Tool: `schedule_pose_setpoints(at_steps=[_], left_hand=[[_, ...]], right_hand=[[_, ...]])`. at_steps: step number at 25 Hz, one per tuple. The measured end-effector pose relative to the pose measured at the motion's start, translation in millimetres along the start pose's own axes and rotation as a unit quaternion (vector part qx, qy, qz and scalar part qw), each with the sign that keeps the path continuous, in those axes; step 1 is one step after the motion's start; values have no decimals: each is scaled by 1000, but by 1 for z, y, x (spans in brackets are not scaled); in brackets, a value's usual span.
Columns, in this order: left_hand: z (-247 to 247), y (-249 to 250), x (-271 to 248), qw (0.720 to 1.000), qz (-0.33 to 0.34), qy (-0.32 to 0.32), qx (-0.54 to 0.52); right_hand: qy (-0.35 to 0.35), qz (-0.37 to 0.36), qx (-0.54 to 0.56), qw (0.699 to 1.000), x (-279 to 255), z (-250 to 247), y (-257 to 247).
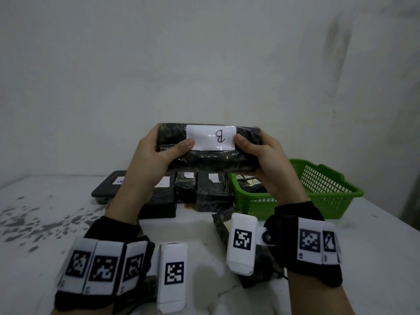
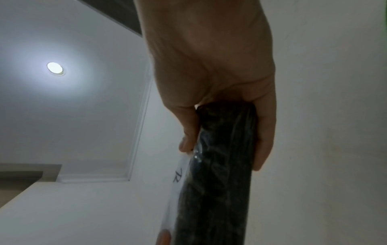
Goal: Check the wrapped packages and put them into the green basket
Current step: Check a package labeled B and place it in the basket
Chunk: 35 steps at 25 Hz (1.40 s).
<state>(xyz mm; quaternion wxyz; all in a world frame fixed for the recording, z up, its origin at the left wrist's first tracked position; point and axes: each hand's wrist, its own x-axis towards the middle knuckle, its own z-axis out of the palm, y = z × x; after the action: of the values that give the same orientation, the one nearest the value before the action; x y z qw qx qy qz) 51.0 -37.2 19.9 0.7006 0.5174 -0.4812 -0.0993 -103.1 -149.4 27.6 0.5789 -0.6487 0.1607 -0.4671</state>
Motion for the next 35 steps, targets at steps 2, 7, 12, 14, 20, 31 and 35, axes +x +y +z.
schedule_pose_setpoints(at_steps=[2,7,12,14,20,31,35], left_hand=[[1,2,-1,1000,8,12,5],[3,-1,0,998,24,43,33],[1,-6,3,995,29,65,63],[0,-6,4,994,32,70,77],[1,-8,2,998,-46,0,36],[0,-7,2,995,7,25,95],[4,-9,2,991,32,41,127]], right_hand=[[12,-7,-11,1000,1,2,1],[40,-53,-40,997,0,9,2],[56,-94,-79,991,0,15,3],[58,-89,-88,990,2,14,4],[58,6,-69,996,3,10,4],[-19,50,2,999,-2,-2,0],[12,25,-19,999,-2,2,-1]])
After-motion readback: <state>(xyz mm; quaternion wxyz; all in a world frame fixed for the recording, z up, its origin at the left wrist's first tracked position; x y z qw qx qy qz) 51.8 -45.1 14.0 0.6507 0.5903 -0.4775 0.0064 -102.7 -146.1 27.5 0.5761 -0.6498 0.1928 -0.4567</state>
